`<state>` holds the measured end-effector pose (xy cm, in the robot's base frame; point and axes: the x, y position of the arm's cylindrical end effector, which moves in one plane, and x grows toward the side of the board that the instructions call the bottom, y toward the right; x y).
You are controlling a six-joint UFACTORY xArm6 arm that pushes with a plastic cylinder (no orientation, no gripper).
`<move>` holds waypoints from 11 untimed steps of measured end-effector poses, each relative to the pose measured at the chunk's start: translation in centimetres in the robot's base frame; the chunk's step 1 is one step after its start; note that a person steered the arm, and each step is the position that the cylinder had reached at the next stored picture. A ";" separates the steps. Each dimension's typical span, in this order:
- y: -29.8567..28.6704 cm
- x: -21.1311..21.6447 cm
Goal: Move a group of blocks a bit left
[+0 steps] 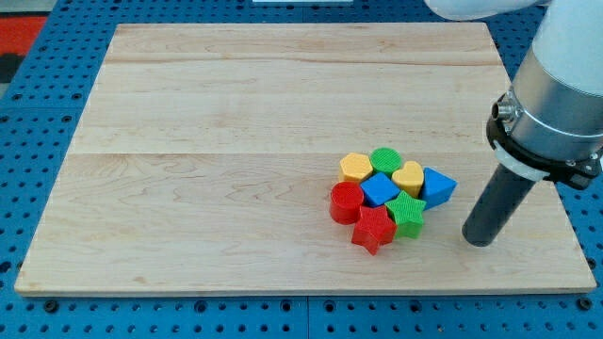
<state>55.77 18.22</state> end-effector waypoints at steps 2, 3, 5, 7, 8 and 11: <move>-1.9 -0.7; -4.5 -1.2; -8.6 -3.9; -8.7 -3.9; -13.3 -4.8; -13.4 -3.1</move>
